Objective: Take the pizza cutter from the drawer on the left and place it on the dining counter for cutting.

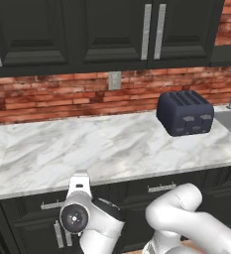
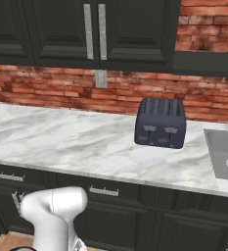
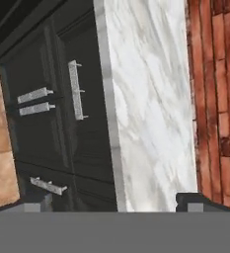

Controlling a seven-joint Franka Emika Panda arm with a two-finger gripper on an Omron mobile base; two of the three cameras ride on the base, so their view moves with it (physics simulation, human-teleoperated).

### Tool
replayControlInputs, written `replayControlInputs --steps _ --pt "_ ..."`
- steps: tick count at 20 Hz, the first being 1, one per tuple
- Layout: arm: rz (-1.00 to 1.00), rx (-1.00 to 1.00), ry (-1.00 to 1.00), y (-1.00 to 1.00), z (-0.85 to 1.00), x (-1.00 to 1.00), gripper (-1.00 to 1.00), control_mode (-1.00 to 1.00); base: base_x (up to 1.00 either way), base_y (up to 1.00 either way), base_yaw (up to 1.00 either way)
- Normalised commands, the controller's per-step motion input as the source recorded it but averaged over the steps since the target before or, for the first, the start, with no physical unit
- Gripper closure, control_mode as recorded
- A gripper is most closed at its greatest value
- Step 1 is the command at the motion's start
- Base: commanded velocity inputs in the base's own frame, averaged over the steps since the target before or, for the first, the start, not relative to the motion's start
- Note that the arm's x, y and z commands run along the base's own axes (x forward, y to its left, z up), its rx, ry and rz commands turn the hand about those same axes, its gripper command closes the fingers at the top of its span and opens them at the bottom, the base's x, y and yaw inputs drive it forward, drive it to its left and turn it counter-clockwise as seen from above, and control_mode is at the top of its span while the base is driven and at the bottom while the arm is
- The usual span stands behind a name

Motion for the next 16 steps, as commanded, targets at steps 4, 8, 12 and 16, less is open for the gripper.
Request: replayControlInputs --steps 4,8,12,16 --pt "0.23 -0.15 -0.20 0.38 -0.92 0.01 -1.00 -1.00 0.00 0.00 0.00" --pt "0.00 -0.04 -0.27 0.41 -0.48 0.06 -1.00 -1.00 0.00 0.00 0.00" --pt "0.00 -0.01 -0.24 0.39 -0.34 0.32 -1.00 -1.00 0.00 0.00 0.00" --pt "0.00 -0.09 -0.18 0.52 -0.39 0.31 -1.00 -1.00 0.00 0.00 0.00"
